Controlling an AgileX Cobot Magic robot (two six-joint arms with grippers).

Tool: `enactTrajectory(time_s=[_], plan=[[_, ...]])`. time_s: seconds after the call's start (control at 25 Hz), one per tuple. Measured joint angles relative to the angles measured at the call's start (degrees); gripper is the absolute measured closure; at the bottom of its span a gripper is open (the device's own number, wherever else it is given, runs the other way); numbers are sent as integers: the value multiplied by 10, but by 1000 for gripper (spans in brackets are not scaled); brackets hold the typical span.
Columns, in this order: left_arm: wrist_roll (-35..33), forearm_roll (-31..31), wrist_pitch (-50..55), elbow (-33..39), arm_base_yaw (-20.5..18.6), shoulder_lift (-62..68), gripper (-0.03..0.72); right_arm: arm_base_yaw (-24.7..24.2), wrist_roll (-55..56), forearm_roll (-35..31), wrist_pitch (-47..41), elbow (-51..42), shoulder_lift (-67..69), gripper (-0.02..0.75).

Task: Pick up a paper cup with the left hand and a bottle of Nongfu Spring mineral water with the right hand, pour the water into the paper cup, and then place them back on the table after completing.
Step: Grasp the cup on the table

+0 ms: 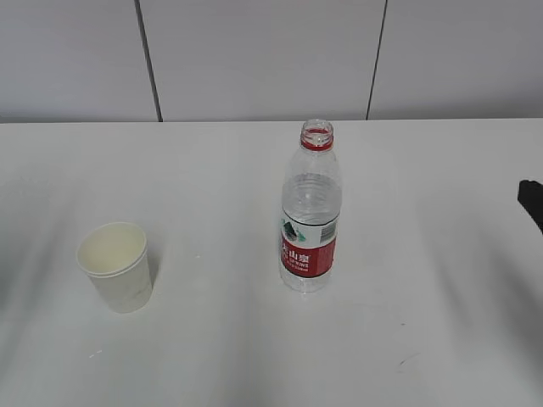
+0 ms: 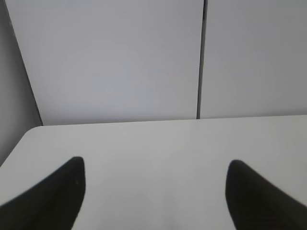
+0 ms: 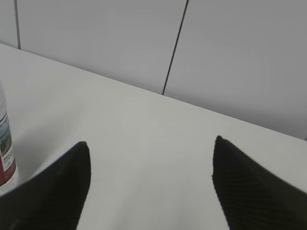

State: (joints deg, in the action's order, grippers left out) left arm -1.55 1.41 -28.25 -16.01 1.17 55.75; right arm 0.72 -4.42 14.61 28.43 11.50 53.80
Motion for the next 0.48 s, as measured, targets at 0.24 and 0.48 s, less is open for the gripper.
enactTrajectory(time_s=[0.24,0.48], plan=[[0,-6,-43,0,0,39,146,0,31,25,80,4,107,152],[0,-22,-49,0,0,82,146,0,44,100,147,6,206,152]])
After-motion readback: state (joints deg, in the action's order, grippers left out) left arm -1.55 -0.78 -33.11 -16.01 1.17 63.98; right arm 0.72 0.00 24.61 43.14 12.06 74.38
